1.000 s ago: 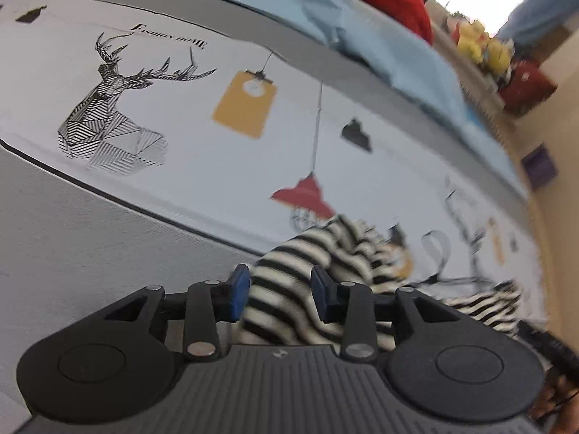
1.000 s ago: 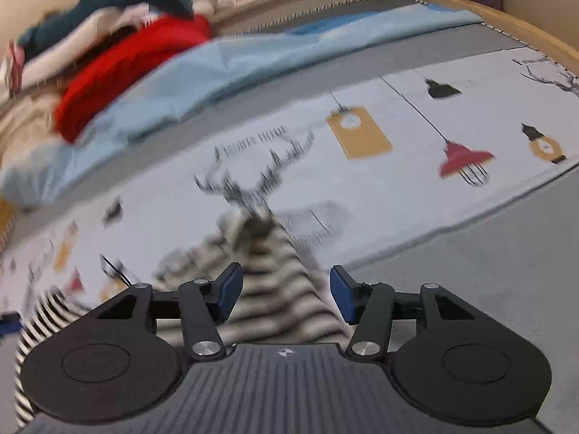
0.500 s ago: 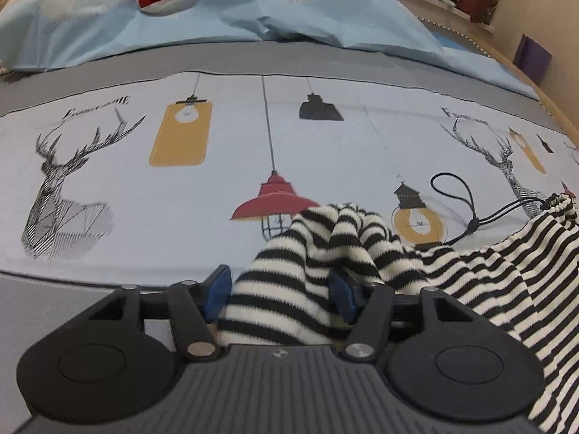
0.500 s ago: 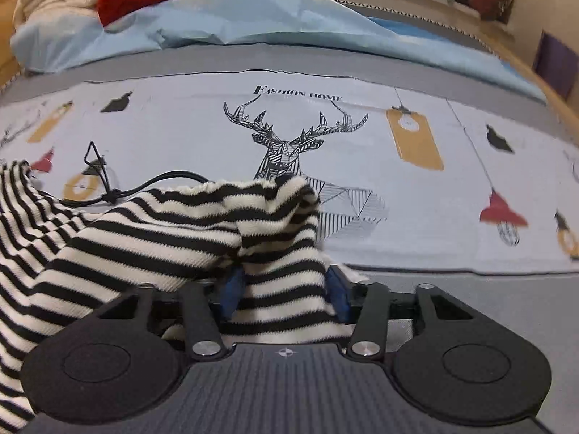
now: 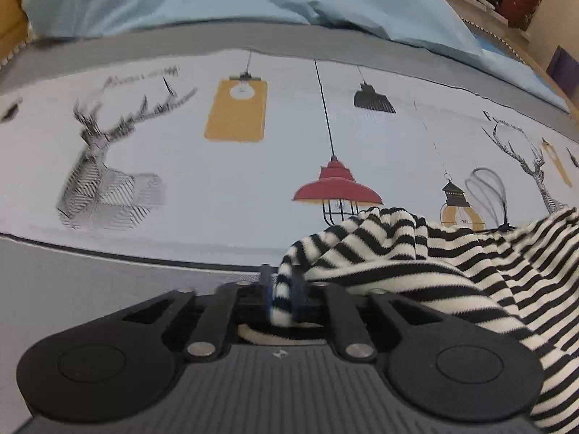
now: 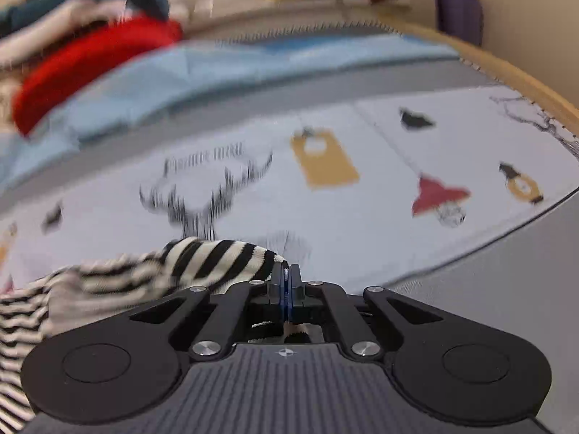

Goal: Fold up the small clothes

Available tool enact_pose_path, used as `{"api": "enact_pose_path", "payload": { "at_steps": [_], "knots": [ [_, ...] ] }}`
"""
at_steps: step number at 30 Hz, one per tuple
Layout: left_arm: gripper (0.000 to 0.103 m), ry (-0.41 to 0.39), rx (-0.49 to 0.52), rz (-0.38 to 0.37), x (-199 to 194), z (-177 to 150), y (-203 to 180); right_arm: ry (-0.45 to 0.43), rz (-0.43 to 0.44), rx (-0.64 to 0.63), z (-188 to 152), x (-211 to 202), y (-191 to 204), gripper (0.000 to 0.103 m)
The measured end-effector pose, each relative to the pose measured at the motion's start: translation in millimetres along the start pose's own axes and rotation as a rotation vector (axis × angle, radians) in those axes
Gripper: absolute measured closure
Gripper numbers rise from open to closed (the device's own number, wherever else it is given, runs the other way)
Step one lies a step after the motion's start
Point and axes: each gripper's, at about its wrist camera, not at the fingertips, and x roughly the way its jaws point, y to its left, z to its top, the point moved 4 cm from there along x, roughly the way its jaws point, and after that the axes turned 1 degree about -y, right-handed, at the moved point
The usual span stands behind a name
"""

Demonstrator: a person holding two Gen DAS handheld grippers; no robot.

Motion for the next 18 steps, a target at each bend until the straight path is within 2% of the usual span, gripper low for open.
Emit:
{"api": "enact_pose_path", "payload": {
  "at_steps": [1, 2, 4, 6, 7, 10, 11, 16, 18],
  "knots": [
    [0.067, -0.008, -0.031, -0.019, -8.0, 2.3, 2.7, 0.046, 0.020, 0.004, -5.0, 4.7, 0.8, 0.101],
    [0.063, -0.028, -0.075, -0.055, -19.7, 4.6, 7.3, 0.077, 0.035, 0.020, -6.9, 6.5, 0.6, 0.101],
    [0.056, -0.060, -0.134, -0.118, -45.2, 5.1, 14.2, 0.039, 0.041, 0.041, -3.2, -7.6, -1.1, 0.097],
    [0.056, -0.066, -0.167, -0.153, -69.4, 5.4, 16.0, -0.008, 0.087, 0.071, 3.1, -33.7, -3.2, 0.097],
    [0.056, -0.064, -0.184, -0.172, -79.5, 2.9, 18.2, -0.020, 0.120, 0.081, 5.3, -47.1, -3.7, 0.093],
    [0.056, -0.045, -0.209, -0.238, -112.6, -16.7, 17.5, -0.038, 0.162, 0.064, 9.3, -85.8, -6.1, 0.066],
    [0.056, -0.035, -0.212, -0.250, -121.1, -26.3, 18.4, -0.050, 0.159, 0.055, 6.4, -101.0, -8.8, 0.062],
    [0.056, 0.054, -0.257, -0.255, -125.3, -80.5, 23.8, -0.016, 0.166, 0.039, -28.7, -144.9, -31.5, 0.062],
    [0.057, 0.139, -0.323, -0.255, -116.3, -101.5, 29.6, 0.009, 0.139, 0.030, -52.6, -153.0, -42.2, 0.062]
  ]
}}
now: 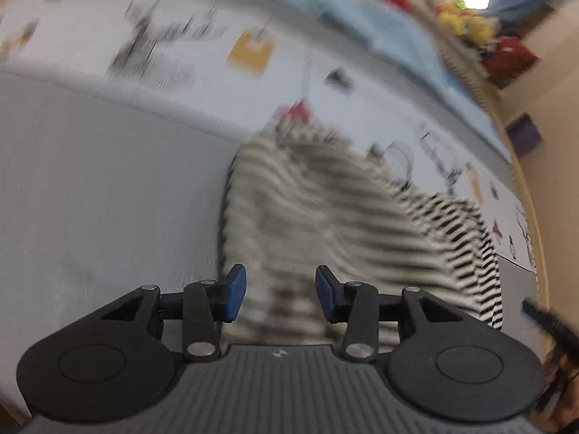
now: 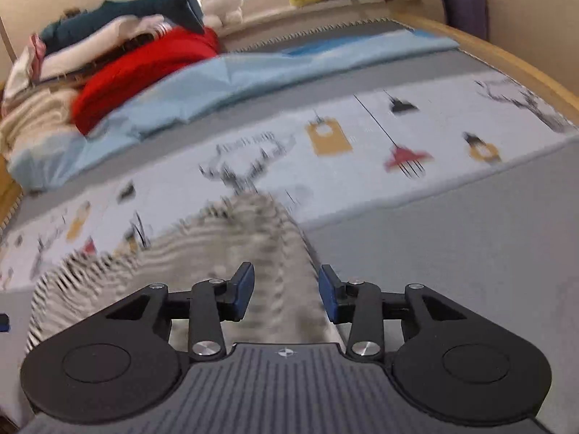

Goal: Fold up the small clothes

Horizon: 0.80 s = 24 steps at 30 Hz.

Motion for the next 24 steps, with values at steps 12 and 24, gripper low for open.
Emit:
{"api": "enact_pose_path", "payload": {
  "at_steps": [12, 24],
  "knots": [
    [0.056, 0.143, -0.039, 0.086, 30.0, -23.0, 21.4, 0.189, -0.047, 0.079, -56.3, 23.3, -11.5, 0.070],
    [0.073, 0.163, 0.033, 0.079, 32.7, -28.0, 20.2, 0.219, -0.113, 0.155, -59.9, 22.6, -30.6, 0.070]
  ]
}}
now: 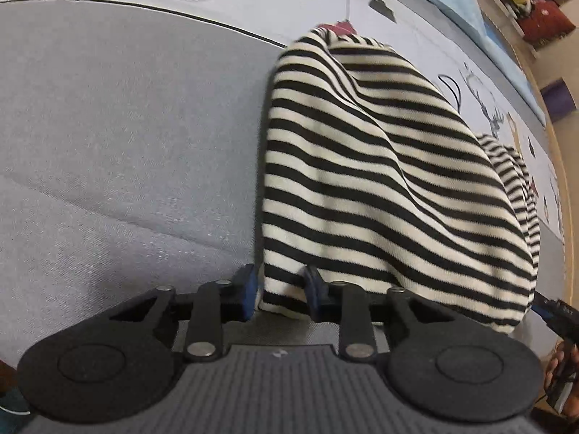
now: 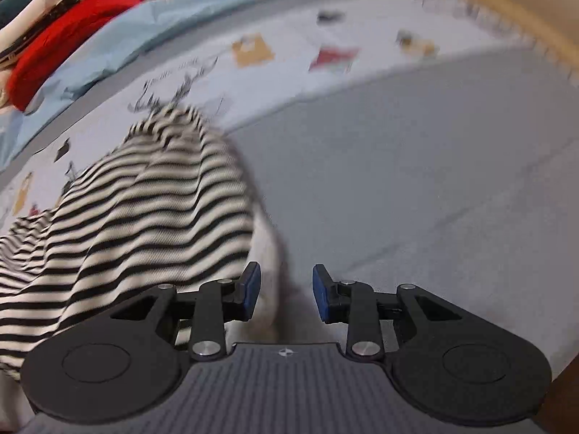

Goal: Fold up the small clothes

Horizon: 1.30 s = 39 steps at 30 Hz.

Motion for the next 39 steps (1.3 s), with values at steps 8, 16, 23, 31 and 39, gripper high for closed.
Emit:
{"api": "enact_pose_path", "payload": {
  "at_steps": [8, 16, 23, 31, 39],
  "knots": [
    [0.102, -0.065, 0.065, -0.020, -12.6, -1.6, -10.0, 0.086, 0.059, 0.034, -9.5, 16.4, 7.6, 0.070],
    [0.103, -0.362, 0.030, -0.150, -89.8, -7.5, -5.7, -0.142, 0.219, 0.111, 20.9, -34.1, 3.7, 0.096],
    [0.102, 0.007, 0.055, 0.169, -19.9, -27.0, 14.9, 0.109, 0.000, 0.059, -7.7, 1.8, -15.0, 0.100],
    [0.091, -0.301, 0.125, 0.074, -66.9, -7.9, -32.2, -0.100, -0.065, -0.111, 2.0, -28.0, 8.9, 0.095],
    [0.086, -0.296, 0.543, -0.120, -34.3, -21.5, -154.7, -0.142, 0.300, -0.442, -18.4, -29.0, 106.2, 0.094]
  ]
}}
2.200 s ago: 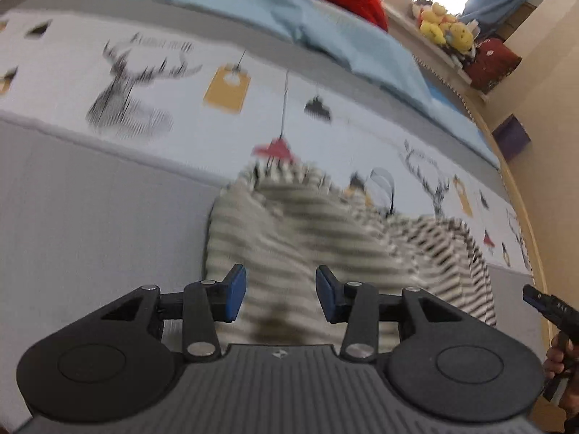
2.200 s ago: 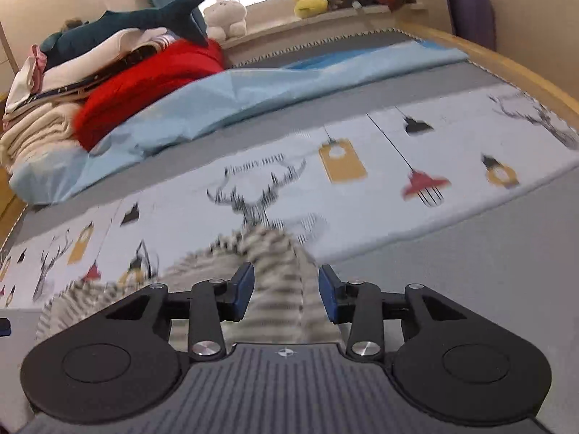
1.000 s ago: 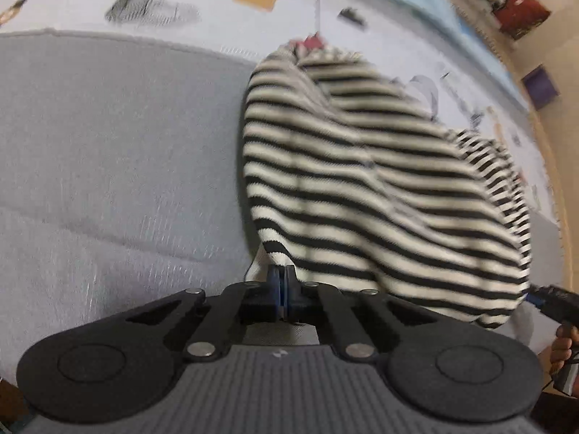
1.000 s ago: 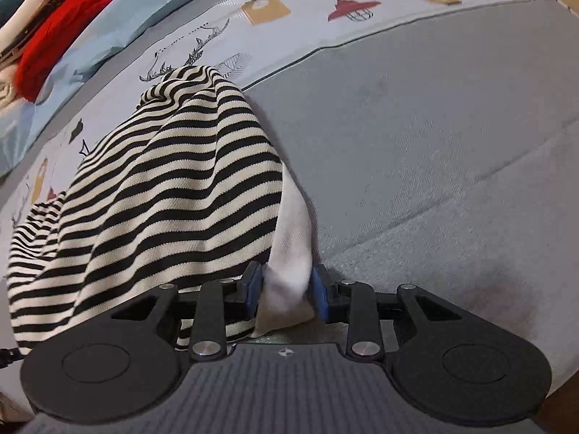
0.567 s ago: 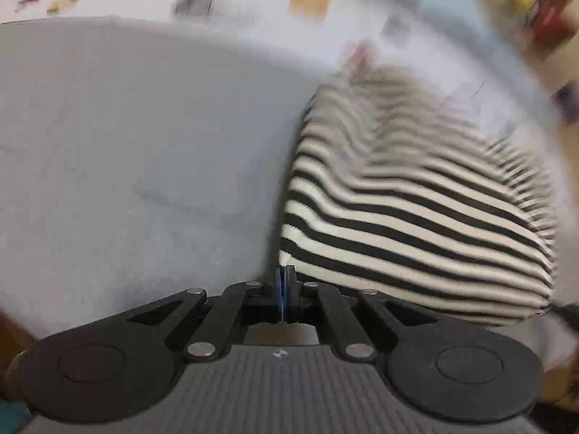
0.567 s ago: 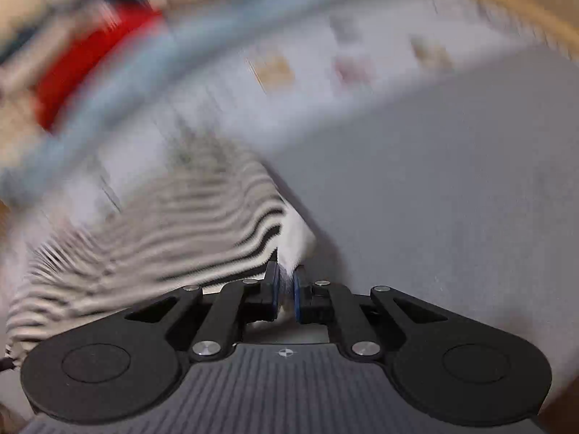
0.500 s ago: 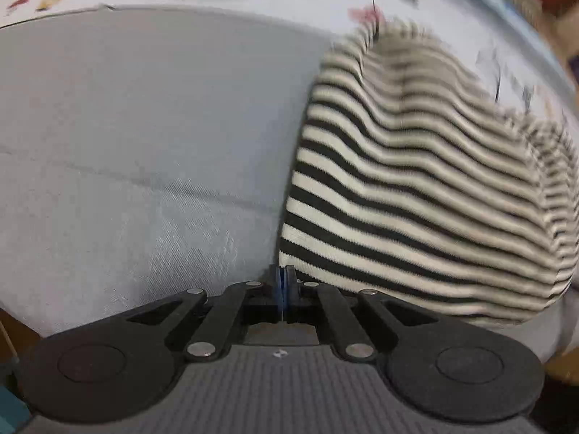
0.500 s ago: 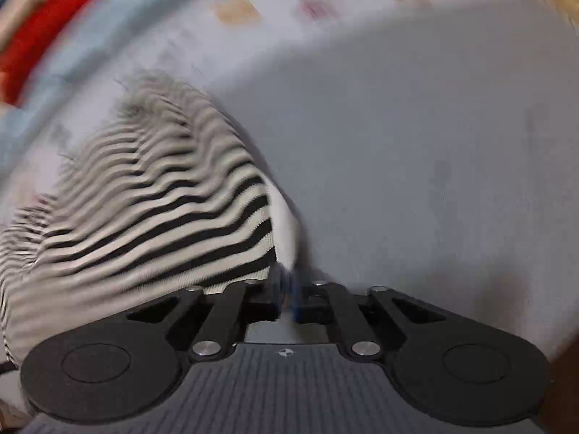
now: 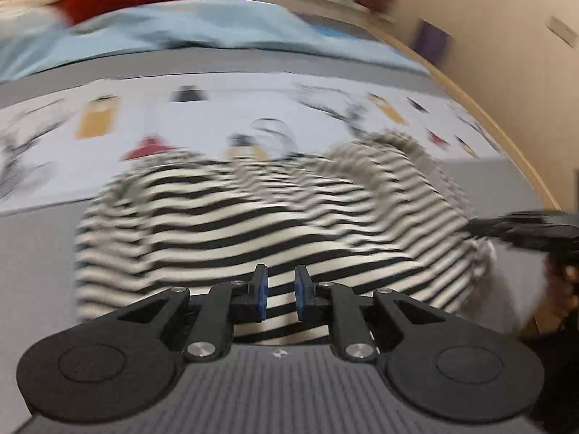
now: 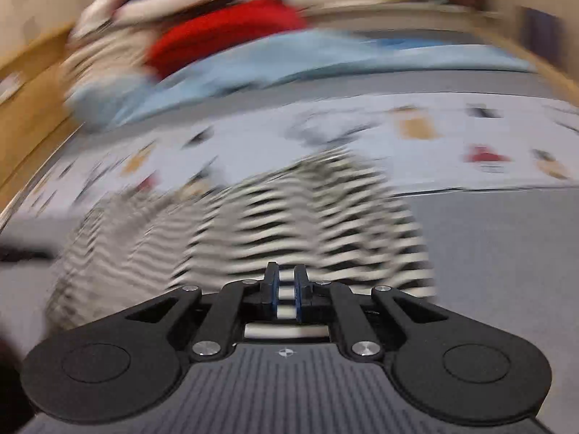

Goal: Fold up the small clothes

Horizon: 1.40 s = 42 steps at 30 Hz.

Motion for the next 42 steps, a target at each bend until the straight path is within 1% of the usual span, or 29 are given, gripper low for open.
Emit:
{"api": "enact_pose_path", "payload": {
  "at_steps": [1, 3, 4, 6, 7, 8, 10, 12, 14, 16, 17, 18, 19, 20, 21, 22, 23, 25, 26, 28, 31, 33, 35, 36, 37, 38, 40, 41, 42],
  "knots": [
    [0.086, 0.003, 0.034, -0.020, 5.9, 1.6, -12.2, 0.052, 0.041, -0.032, -4.3, 10.2, 10.8, 0.094],
    [0.086, 0.033, 0.091, -0.039, 26.8, -1.6, -27.6, 0.114, 0.065, -0.086, -7.3, 27.6, 25.3, 0.094],
    [0.086, 0.081, 0.114, -0.020, 40.3, -4.3, -31.5, 0.137, 0.061, -0.107, -7.9, 37.4, 29.2, 0.094],
    [0.086, 0.174, 0.151, 0.056, 67.2, -14.1, -28.2, 0.223, 0.004, -0.135, -15.6, 57.4, 29.1, 0.094],
    [0.089, 0.220, 0.156, 0.102, 78.8, -18.9, -22.9, 0.260, -0.019, -0.138, -19.2, 65.3, 25.3, 0.095],
    [0.090, 0.240, 0.136, 0.118, 85.8, -20.8, -16.5, 0.276, -0.019, -0.128, -21.0, 69.8, 22.2, 0.095],
    [0.093, 0.237, 0.050, 0.090, 85.4, -16.7, -5.5, 0.278, -0.006, -0.092, -17.0, 73.6, 17.7, 0.095],
    [0.093, 0.243, -0.027, 0.054, 79.1, -13.9, 5.0, 0.280, 0.007, -0.062, -15.0, 68.4, 15.6, 0.095],
    [0.092, 0.172, -0.070, 0.023, 60.9, 0.2, 11.5, 0.246, 0.017, -0.050, -5.0, 59.4, 14.3, 0.095],
    [0.092, 0.084, -0.101, 0.028, 50.1, 11.7, 20.8, 0.184, 0.037, -0.019, 4.5, 51.0, 12.4, 0.095],
    [0.092, 0.066, -0.131, 0.040, 48.4, 13.9, 27.6, 0.145, 0.045, 0.008, 11.6, 52.7, 10.9, 0.094],
    [0.091, 0.080, -0.158, 0.074, 52.4, 13.1, 35.1, 0.117, 0.042, 0.029, 16.1, 49.7, 7.0, 0.094],
    [0.092, 0.133, -0.175, 0.135, 61.9, 6.8, 43.2, 0.101, 0.029, 0.044, 19.0, 49.3, 3.1, 0.094],
    [0.092, 0.210, -0.178, 0.194, 73.9, -3.2, 50.3, 0.110, -0.006, 0.052, 19.5, 53.8, -2.6, 0.094],
    [0.092, 0.268, -0.178, 0.227, 81.7, -11.9, 54.8, 0.142, -0.050, 0.054, 16.5, 60.1, -8.6, 0.094],
    [0.093, 0.258, -0.176, 0.226, 81.3, -11.5, 54.9, 0.187, -0.087, 0.057, 11.2, 67.3, -15.0, 0.095],
    [0.092, 0.236, -0.178, 0.222, 78.0, -5.7, 52.9, 0.210, -0.094, 0.067, 8.2, 69.4, -19.2, 0.095],
    [0.092, 0.150, -0.189, 0.190, 61.7, 4.3, 49.7, 0.197, -0.086, 0.085, 10.8, 66.3, -19.4, 0.095],
    [0.092, 0.101, -0.184, 0.155, 53.7, 9.6, 45.1, 0.185, -0.085, 0.089, 13.0, 62.6, -18.9, 0.095],
    [0.091, 0.048, -0.151, 0.093, 49.4, 16.4, 32.4, 0.153, -0.086, 0.099, 16.8, 52.2, -18.2, 0.094],
    [0.090, 0.059, -0.057, 0.005, 51.9, 16.3, 6.8, 0.095, -0.115, 0.124, 22.6, 41.3, -25.9, 0.094],
    [0.087, 0.075, 0.013, -0.067, 57.5, 13.4, -18.1, 0.104, -0.151, 0.147, 20.8, 42.5, -35.6, 0.094],
    [0.083, 0.100, 0.081, -0.148, 58.3, 3.4, -39.7, 0.141, -0.191, 0.158, 14.2, 46.6, -46.6, 0.094],
    [0.077, 0.117, 0.117, -0.177, 60.9, -0.9, -49.6, 0.174, -0.218, 0.157, 9.3, 50.1, -52.2, 0.094],
    [0.071, 0.137, 0.157, -0.190, 65.8, -6.8, -58.7, 0.211, -0.249, 0.153, 4.0, 54.3, -56.7, 0.094],
    [0.068, 0.164, 0.202, -0.176, 71.4, -15.6, -66.2, 0.236, -0.266, 0.149, -0.3, 57.1, -59.8, 0.095],
    [0.067, 0.220, 0.298, -0.086, 80.7, -29.5, -70.0, 0.237, -0.262, 0.149, -2.8, 58.4, -61.3, 0.095],
    [0.067, 0.222, 0.304, -0.067, 81.1, -30.2, -68.2, 0.232, -0.262, 0.141, -2.5, 57.2, -60.6, 0.095],
    [0.067, 0.205, 0.278, -0.064, 76.1, -26.2, -63.7, 0.229, -0.263, 0.138, -2.4, 56.5, -59.7, 0.095]
  ]
}}
